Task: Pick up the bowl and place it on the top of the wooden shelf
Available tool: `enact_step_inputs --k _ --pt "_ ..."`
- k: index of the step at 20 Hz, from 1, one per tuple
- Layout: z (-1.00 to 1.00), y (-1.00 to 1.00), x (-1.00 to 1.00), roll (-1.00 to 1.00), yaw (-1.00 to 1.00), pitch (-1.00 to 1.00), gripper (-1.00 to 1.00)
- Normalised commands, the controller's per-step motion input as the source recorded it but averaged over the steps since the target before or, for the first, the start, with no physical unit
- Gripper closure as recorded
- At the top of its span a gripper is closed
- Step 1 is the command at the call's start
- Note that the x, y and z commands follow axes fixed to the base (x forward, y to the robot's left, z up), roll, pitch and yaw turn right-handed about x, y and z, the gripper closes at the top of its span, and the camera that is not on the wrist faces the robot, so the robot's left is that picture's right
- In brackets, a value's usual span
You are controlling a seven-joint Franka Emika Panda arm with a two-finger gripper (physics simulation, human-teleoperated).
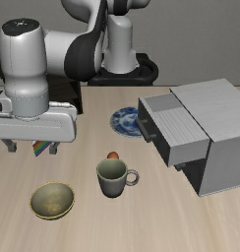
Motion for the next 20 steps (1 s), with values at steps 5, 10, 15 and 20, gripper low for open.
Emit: enact_step_inputs --k 5,10,15,20 --pt "-1.00 0.00 0.00 0.00 0.00 0.00 -1.00" --pt "-1.00 0.00 0.00 0.00 0.00 0.00 -1.00" --pt "-1.00 0.00 0.00 0.00 0.00 0.00 -1.00" --pt "-0.20 -0.20 0.00 0.00 0.00 0.00 1.00"
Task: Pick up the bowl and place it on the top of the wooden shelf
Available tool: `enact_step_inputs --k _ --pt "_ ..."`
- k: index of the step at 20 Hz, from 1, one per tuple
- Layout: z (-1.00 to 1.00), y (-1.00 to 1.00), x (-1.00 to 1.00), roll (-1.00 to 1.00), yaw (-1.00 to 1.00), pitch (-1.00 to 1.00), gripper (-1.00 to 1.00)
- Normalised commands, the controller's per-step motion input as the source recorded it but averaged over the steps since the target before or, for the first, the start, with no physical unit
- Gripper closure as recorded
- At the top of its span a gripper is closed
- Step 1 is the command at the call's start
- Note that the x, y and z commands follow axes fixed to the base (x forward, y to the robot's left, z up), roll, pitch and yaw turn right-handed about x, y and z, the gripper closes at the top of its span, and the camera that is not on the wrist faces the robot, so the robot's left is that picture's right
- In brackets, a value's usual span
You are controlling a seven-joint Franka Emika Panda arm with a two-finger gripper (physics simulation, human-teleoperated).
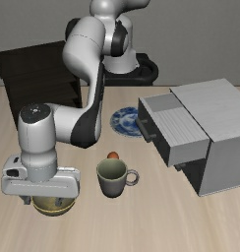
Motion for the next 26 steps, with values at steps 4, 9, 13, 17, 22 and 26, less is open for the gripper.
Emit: enact_step_inputs --k 4,9,13,17,22,26 --pt "0.00 0.00 0.00 0.00 0.00 0.00 1.00" --pt "0.60 0.00 0.00 0.00 0.00 0.00 1.00" --pt "1.00 0.00 0.00 0.00 0.00 0.00 1.00" --pt "1.00 0.00 0.00 0.00 0.00 0.00 1.00" --pt "1.00 0.00 0.00 0.00 0.00 0.00 1.00" --pt "1.00 0.00 0.00 0.00 0.00 0.00 1.00"
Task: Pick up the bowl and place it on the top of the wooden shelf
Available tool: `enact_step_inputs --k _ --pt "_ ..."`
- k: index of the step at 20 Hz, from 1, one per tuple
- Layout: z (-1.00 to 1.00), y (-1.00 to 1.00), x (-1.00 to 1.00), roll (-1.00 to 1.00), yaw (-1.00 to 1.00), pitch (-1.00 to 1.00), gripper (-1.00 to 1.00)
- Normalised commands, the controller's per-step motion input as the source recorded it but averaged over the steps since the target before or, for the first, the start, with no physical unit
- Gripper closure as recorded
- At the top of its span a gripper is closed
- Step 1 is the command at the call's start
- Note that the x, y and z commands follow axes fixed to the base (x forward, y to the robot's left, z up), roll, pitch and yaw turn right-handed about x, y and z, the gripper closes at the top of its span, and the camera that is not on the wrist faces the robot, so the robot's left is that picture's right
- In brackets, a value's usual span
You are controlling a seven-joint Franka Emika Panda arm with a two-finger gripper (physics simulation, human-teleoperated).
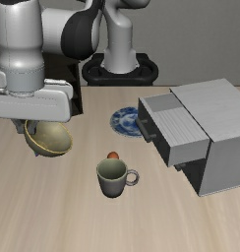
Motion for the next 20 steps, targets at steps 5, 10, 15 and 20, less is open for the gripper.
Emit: enact_step_inputs --k 5,10,15,20 --pt "0.40 0.00 -0.60 0.00 0.00 0.00 1.00" --pt "0.00 0.00 -1.00 0.00 0.00 0.00 1.00" --pt "0.00 0.00 -1.00 0.00 0.00 0.00 1.00" --pt "0.00 0.00 -1.00 0.00 0.00 0.00 1.00"
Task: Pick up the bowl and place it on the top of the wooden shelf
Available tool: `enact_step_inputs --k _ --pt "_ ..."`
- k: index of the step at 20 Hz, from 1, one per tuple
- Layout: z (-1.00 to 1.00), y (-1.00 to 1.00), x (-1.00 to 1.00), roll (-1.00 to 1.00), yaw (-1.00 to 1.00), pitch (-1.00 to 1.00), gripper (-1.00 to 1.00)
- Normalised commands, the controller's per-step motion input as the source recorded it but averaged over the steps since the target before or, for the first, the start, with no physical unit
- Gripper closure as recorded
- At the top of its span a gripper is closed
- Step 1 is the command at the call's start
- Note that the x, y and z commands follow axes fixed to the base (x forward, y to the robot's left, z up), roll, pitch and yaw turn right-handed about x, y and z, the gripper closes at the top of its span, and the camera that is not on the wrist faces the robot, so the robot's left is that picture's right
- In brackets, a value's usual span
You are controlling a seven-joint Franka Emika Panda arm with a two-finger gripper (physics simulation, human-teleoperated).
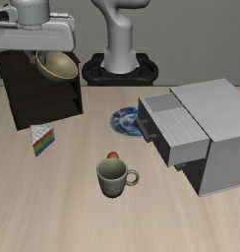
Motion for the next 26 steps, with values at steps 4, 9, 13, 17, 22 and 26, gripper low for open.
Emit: enact_step_inputs --k 4,9,13,17,22,26 --pt "0.00 0.00 -1.00 0.00 0.00 0.00 1.00" --pt "0.00 0.00 -1.00 0.00 0.00 0.00 1.00" --pt "0.00 0.00 -1.00 0.00 0.00 0.00 1.00" --pt "0.00 -0.75 -0.25 0.00 0.00 0.00 1.00" --pt "-0.20 -0.60 -0.20 0.00 0.00 0.00 1.00" --pt "-0.25 0.00 0.00 0.00 0.00 0.00 -1.00"
